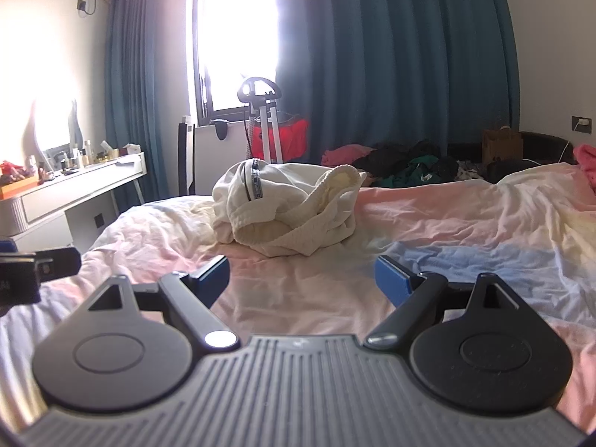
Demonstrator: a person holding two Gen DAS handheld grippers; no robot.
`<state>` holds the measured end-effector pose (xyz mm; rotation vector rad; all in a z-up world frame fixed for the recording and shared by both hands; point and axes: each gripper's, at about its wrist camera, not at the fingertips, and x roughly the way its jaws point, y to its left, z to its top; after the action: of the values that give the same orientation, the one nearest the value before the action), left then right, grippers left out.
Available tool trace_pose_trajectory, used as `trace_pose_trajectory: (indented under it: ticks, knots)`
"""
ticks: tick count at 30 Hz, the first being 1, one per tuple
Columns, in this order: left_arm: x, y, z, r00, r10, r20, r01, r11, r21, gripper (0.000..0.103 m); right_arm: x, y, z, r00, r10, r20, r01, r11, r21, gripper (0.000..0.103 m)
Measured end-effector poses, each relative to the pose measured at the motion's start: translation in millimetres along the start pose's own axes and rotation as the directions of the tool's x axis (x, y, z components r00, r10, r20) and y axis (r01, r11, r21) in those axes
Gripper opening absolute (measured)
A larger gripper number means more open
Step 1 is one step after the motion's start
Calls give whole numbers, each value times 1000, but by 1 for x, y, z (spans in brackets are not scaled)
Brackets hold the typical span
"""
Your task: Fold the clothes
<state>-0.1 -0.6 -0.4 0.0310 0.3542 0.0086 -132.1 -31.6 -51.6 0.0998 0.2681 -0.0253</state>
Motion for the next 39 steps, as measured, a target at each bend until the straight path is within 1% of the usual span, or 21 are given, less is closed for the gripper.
trace_pose_trajectory:
  ticks: [15,26,32,39]
  knots:
    - [0,-6,-4,1000,20,19,-20,999,26,103,4,-5,-1,999,-19,-32,20,999,26,86]
    - [5,-3,-5,1000,19,5,-20,1000,21,103,7,-7,-3,999,-1,-54,3,999,44,86]
    - [5,-4,-7,1000,25,9,-25,999,28,103,8,-12,-3,998,-8,-55,12,997,73,86]
    - [8,-4,-9,1000,28,0,-28,999,19,103,6,-10,-3,999,-17,-46,19,998,54,86]
